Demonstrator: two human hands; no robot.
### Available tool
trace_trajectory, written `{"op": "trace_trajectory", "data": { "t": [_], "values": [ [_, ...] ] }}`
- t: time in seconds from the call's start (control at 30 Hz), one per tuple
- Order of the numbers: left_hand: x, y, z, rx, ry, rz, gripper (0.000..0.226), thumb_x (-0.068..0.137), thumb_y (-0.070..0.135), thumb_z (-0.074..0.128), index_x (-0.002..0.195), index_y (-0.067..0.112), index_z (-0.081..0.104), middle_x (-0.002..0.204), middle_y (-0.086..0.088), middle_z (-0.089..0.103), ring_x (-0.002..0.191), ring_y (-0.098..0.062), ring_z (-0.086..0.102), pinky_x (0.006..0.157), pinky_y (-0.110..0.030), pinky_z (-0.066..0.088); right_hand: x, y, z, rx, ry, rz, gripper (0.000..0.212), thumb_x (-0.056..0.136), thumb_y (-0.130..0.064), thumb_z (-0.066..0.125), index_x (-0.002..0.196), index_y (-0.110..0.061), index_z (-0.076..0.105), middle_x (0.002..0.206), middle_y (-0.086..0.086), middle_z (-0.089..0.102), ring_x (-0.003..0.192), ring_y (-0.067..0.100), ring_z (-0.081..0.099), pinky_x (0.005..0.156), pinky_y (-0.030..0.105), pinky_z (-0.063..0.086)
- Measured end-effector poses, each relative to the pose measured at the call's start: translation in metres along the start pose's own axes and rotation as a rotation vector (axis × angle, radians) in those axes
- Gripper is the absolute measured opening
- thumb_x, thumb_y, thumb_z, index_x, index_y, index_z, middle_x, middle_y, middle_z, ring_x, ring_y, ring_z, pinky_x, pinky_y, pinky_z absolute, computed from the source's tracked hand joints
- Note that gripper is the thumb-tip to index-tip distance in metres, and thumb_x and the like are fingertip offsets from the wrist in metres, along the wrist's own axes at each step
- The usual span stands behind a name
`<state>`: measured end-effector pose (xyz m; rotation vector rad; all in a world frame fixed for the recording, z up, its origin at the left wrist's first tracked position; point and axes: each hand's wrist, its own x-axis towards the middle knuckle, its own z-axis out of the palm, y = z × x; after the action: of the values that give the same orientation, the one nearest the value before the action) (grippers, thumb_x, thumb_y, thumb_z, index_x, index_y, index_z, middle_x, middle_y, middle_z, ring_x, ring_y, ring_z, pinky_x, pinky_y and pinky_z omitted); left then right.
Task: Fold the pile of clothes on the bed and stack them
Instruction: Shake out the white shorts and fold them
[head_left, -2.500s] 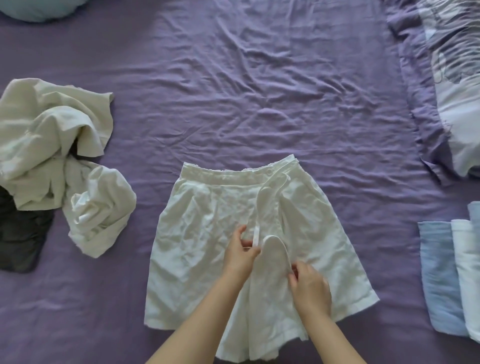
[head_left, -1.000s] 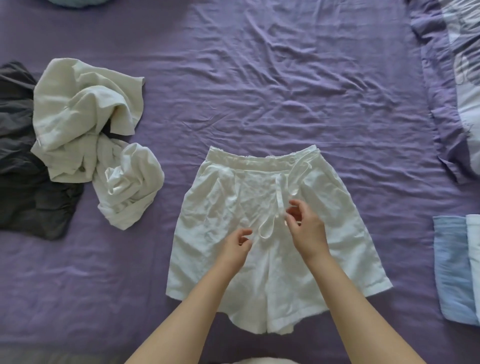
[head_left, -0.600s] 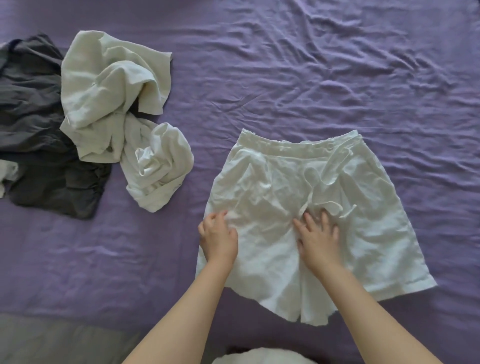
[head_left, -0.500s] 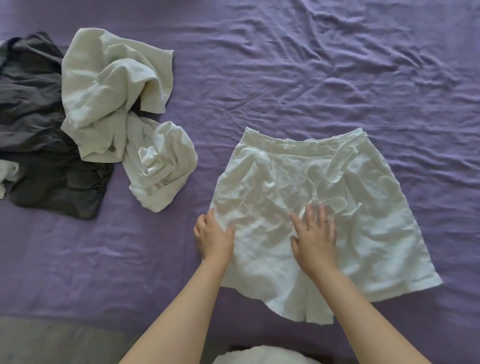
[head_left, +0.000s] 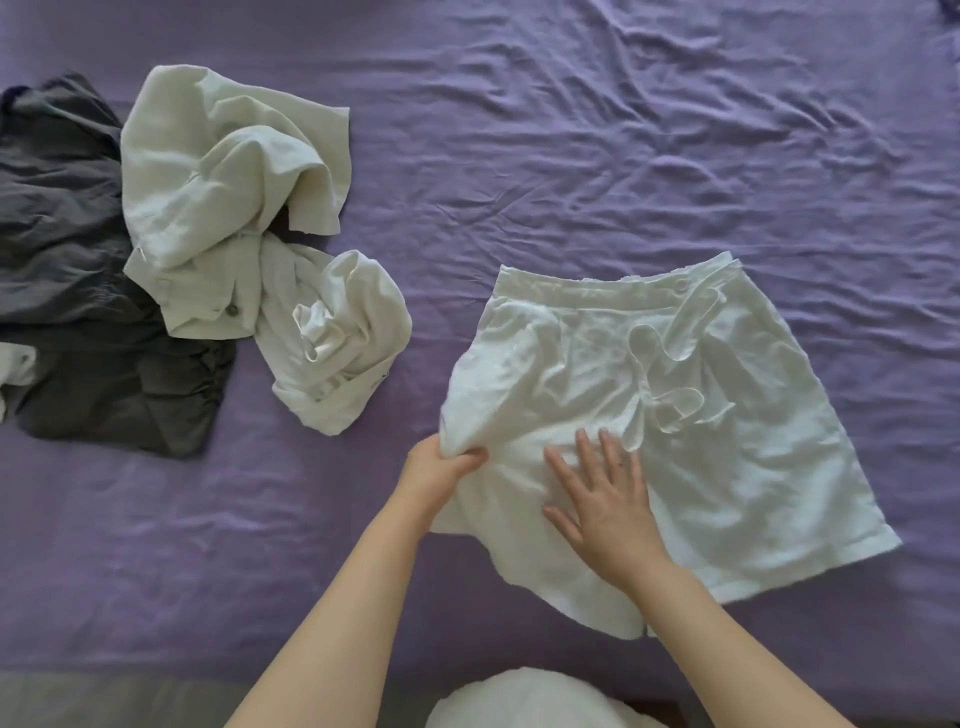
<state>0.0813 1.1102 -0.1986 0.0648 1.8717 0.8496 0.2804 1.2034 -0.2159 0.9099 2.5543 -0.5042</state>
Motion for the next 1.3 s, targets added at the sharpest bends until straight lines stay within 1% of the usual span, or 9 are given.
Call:
{"op": "trace_trajectory", "data": {
  "t": [0.1, 0.37, 0.47, 0.57, 0.67, 0.83, 0.97, 1.13, 1.3],
  "values": [
    [0.005, 0.007, -0.021, 0.080, 0.133, 0.085, 0.022, 0.080, 0.023, 0.074, 0.099, 0.015, 0.069, 0.099, -0.001, 0.071, 0.092, -0.019, 0.064, 0.082, -0.038, 0.050, 0.010, 0.000, 0.007, -0.060, -0.217, 0.094, 0.070, 0.095, -0.055, 0.035, 0.150, -0.038, -0.005, 0.160, 0.006, -0.013, 0.145, 0.032, -0.017, 0.112, 0.060, -0.002],
    [-0.004, 0.010, -0.032, -0.110, -0.116, 0.070, 0.026, 0.085, 0.023, 0.071, 0.108, 0.029, 0.060, 0.105, 0.008, 0.070, 0.093, -0.009, 0.069, 0.070, -0.021, 0.053, 0.036, -0.024, -0.005, 0.070, -0.306, 0.056, 0.061, 0.097, -0.052, 0.031, 0.150, -0.040, 0.002, 0.160, 0.000, -0.012, 0.146, 0.027, -0.015, 0.113, 0.056, 0.008],
    [-0.011, 0.007, -0.036, -0.129, -0.173, 0.072, 0.038, 0.087, 0.025, 0.069, 0.120, 0.031, 0.053, 0.114, 0.009, 0.066, 0.099, -0.008, 0.067, 0.081, -0.026, 0.054, 0.054, -0.025, -0.029, 0.109, -0.444, 0.112, 0.052, 0.096, -0.041, 0.040, 0.145, -0.028, 0.031, 0.156, 0.004, 0.017, 0.145, 0.032, 0.012, 0.110, 0.051, 0.026],
    [-0.014, 0.005, -0.039, -0.160, -0.219, 0.074, 0.040, 0.087, 0.027, 0.069, 0.120, 0.039, 0.051, 0.118, 0.012, 0.064, 0.103, -0.009, 0.066, 0.090, -0.035, 0.054, 0.086, -0.032, -0.064, 0.240, -0.094, 0.087, 0.035, 0.096, -0.026, 0.043, 0.126, -0.015, 0.057, 0.132, 0.003, 0.053, 0.126, 0.030, 0.044, 0.100, 0.042, 0.040],
    [-0.014, 0.004, -0.041, -0.152, -0.232, 0.084, 0.041, 0.088, 0.025, 0.068, 0.122, 0.041, 0.052, 0.121, 0.011, 0.063, 0.106, -0.010, 0.065, 0.094, -0.041, 0.052, 0.128, -0.045, -0.092, 0.203, 0.082, -0.097, 0.037, 0.099, -0.030, 0.044, 0.134, -0.021, 0.052, 0.141, -0.004, 0.048, 0.136, 0.024, 0.032, 0.104, 0.038, 0.036],
    [-0.005, 0.004, -0.042, -0.177, -0.244, 0.162, 0.031, 0.093, 0.022, 0.063, 0.118, 0.040, 0.058, 0.112, 0.013, 0.070, 0.101, -0.009, 0.067, 0.083, -0.028, 0.056, 0.197, -0.050, -0.103, -0.228, -0.187, -0.339, 0.055, 0.099, -0.038, 0.043, 0.149, -0.034, 0.021, 0.160, -0.007, 0.012, 0.147, 0.027, -0.012, 0.116, 0.050, 0.006],
    [-0.002, 0.006, -0.038, -0.218, -0.268, 0.158, 0.032, 0.096, 0.017, 0.056, 0.119, 0.038, 0.060, 0.111, 0.015, 0.070, 0.101, -0.007, 0.067, 0.075, -0.017, 0.052, 0.220, -0.035, -0.089, -0.486, -0.230, -0.369, 0.081, 0.091, -0.046, 0.055, 0.151, -0.034, 0.002, 0.160, -0.003, 0.006, 0.147, 0.030, -0.010, 0.113, 0.058, -0.005],
    [-0.010, 0.006, -0.028, -0.304, -0.269, 0.096, 0.030, 0.098, 0.019, 0.054, 0.124, 0.032, 0.060, 0.116, 0.006, 0.069, 0.106, -0.015, 0.066, 0.085, -0.029, 0.054, 0.222, -0.025, -0.105, -0.319, -0.064, -0.398, 0.050, 0.083, -0.041, 0.065, 0.131, -0.030, 0.052, 0.128, 0.000, 0.051, 0.133, 0.024, 0.027, 0.115, 0.048, 0.005],
    [-0.033, 0.018, -0.006, -0.304, -0.296, 0.068, 0.027, 0.099, 0.021, 0.052, 0.122, 0.028, 0.064, 0.116, 0.001, 0.069, 0.108, -0.020, 0.066, 0.091, -0.034, 0.053, 0.197, 0.020, -0.155, 0.179, -0.062, -0.331, 0.030, 0.078, -0.032, 0.076, 0.106, -0.021, 0.071, 0.148, 0.000, 0.037, 0.144, 0.026, 0.009, 0.115, 0.043, 0.016]
  ]
}}
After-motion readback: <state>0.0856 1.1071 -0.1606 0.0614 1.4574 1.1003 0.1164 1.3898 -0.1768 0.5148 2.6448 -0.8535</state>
